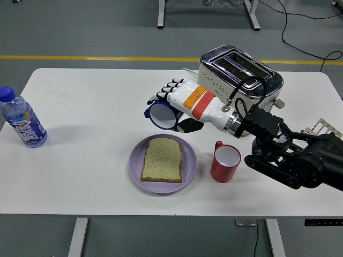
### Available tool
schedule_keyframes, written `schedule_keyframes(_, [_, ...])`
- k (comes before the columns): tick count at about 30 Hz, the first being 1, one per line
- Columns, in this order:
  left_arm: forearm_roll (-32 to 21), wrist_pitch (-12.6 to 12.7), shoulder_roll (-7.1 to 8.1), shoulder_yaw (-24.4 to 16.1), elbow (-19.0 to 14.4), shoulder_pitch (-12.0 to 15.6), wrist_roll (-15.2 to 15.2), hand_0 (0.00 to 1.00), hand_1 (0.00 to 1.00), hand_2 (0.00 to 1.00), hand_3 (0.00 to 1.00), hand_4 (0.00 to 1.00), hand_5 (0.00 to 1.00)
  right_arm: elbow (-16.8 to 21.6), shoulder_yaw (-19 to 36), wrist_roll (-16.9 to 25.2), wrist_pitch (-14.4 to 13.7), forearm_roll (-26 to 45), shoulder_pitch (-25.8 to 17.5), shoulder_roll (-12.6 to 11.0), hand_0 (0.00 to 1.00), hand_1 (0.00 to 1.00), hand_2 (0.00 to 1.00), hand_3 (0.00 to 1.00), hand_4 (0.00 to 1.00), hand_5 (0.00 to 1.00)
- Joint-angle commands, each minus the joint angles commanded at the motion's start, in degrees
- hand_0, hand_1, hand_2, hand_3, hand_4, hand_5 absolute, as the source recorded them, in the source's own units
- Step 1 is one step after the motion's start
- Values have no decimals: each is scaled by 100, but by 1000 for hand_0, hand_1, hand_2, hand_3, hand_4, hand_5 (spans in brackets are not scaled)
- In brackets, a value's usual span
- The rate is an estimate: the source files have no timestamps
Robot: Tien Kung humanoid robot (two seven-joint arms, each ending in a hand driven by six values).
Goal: Pick up the cup,pour liquid into bread,place the cup on the desk
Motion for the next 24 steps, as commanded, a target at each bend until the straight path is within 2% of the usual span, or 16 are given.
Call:
schedule_keyframes(11, [32, 0, -2, -19, 1, 4, 9, 690, 756, 773, 611, 396, 998, 300, 379, 221, 432, 946, -272, -177, 477, 415, 525, 534, 629, 2])
schedule_keyframes(16, [20, -2, -1, -19, 2, 0, 3, 690, 756, 773, 611, 396, 998, 489, 520, 28, 647, 1227, -386, -253, 482, 417, 525, 534, 629, 2])
schedule_keyframes(19, [44, -1, 0, -33, 4, -2, 8, 690, 756, 773, 611, 396, 998, 761, 697, -251, 914, 1537, -539, -385, 482, 417, 525, 534, 629, 2])
schedule_keyframes(24, [54, -3, -2, -41, 7, 9, 11, 690, 756, 773, 611, 396, 998, 1131, 872, -602, 1191, 2036, -703, -517, 480, 416, 525, 534, 628, 2])
